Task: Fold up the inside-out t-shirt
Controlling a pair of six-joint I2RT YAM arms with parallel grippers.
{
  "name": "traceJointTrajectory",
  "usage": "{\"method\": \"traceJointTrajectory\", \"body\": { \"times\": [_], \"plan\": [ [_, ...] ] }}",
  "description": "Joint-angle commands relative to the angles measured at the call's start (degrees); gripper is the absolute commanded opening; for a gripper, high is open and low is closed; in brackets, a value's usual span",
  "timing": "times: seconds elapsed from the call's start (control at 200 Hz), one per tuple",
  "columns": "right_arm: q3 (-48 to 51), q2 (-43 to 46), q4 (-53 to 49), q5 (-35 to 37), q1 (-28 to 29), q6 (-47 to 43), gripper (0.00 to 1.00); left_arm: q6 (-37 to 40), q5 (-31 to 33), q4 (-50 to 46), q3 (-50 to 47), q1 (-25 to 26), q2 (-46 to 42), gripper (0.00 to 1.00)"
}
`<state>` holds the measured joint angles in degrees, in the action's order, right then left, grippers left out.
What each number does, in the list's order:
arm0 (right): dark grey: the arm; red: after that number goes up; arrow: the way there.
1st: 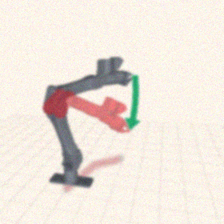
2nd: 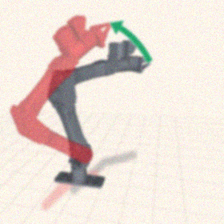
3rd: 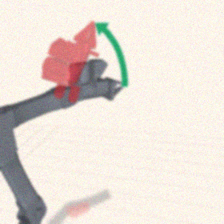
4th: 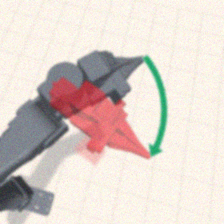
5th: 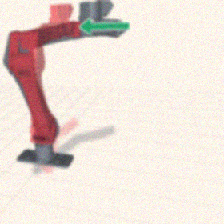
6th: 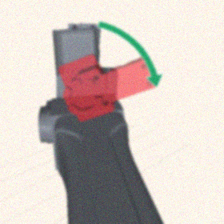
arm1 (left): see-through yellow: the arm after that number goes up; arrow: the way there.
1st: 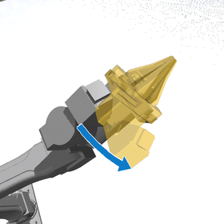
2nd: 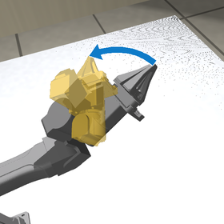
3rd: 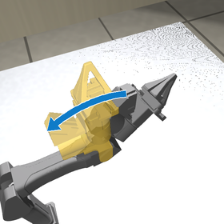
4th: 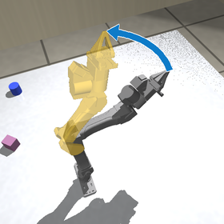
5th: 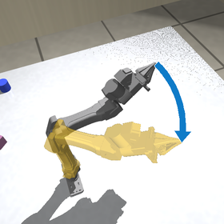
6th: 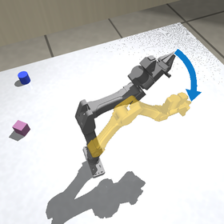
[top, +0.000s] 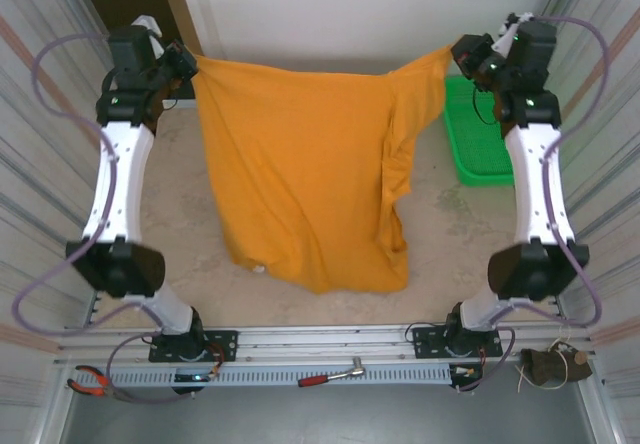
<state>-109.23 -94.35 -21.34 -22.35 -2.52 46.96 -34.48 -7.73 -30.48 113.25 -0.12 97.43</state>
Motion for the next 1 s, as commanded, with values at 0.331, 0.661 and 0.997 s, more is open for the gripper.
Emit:
{"method": "traceJointTrajectory", "body": {
  "times": [0.331,0.661,0.997],
  "plan": [
    [-37.97,-10.3,0.0,-4.13,1.1,4.11,0.0,-4.72,-3.08,1.27,17.19,-1.37,-2.25,0.0],
    [38.3,25.58,15.9,-0.31,5.29,-0.64,0.0,-3.02,-4.76,11.24,-40.45,0.78,-32.66,0.0],
    [82.12,45.02,8.29,14.66,12.02,1.21,0.0,-19.46,14.5,8.32,-86.77,29.45,-64.7,0.0]
  ]
}}
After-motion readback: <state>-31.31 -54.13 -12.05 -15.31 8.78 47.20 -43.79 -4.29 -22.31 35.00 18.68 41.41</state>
